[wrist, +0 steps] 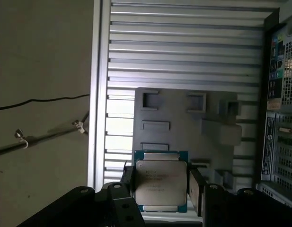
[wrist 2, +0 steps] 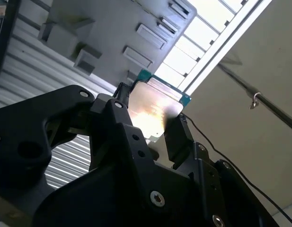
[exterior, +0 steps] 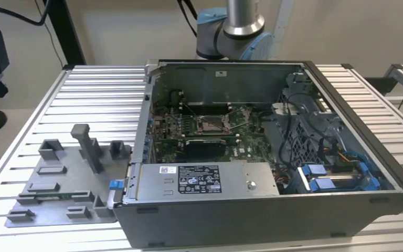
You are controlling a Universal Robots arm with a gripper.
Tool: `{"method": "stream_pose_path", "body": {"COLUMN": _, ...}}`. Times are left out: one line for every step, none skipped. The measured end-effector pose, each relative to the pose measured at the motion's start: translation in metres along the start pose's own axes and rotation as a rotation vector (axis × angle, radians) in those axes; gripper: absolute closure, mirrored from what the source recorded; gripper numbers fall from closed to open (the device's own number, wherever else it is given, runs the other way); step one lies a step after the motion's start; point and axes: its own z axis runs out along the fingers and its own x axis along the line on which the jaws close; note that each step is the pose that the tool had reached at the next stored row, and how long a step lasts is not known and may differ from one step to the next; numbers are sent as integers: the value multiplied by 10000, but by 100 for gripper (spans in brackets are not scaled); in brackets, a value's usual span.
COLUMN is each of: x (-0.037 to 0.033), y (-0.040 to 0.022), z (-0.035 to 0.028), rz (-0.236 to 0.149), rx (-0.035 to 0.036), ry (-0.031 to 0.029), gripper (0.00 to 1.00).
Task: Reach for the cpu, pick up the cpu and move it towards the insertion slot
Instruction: 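Pick up the cpu and move it towards the insertion slot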
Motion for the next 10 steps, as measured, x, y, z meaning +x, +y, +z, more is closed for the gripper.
{"method": "stream_pose_path", "body": {"x": 0, "y": 0, "z": -10, "rz": 0, "rx": 0, "ry": 0, "gripper": 100}}
{"method": "stream_pose_path", "body": {"x": 0, "y": 1, "z": -19, "rz": 0, "rx": -1, "ry": 0, "gripper": 100}}
{"method": "stream_pose_path", "body": {"x": 0, "y": 1, "z": -29, "rz": 0, "rx": 0, "ry": 0, "gripper": 100}}
{"method": "stream_pose_path", "body": {"x": 1, "y": 1, "z": -39, "rz": 0, "rx": -1, "ry": 0, "gripper": 100}}
{"method": "stream_pose_path", "body": {"x": 0, "y": 2, "z": -50, "rz": 0, "rx": -1, "ry": 0, "gripper": 100}}
{"method": "stream_pose_path", "body": {"x": 1, "y": 2, "z": -60, "rz": 0, "rx": 0, "ry": 0, "gripper": 100}}
{"method": "stream_pose_path", "body": {"x": 1, "y": 3, "z": -72, "rz": 0, "rx": 0, "ry": 0, "gripper": 100}}
{"method": "stream_pose_path", "body": {"x": 1, "y": 3, "z": -82, "rz": 0, "rx": 0, "ry": 0, "gripper": 100}}
{"method": "stream_pose_path", "body": {"x": 1, "y": 3, "z": -91, "rz": 0, "rx": 0, "ry": 0, "gripper": 100}}
{"method": "stream_pose_path", "body": {"x": 1, "y": 4, "z": -100, "rz": 0, "rx": 0, "ry": 1, "gripper": 100}}
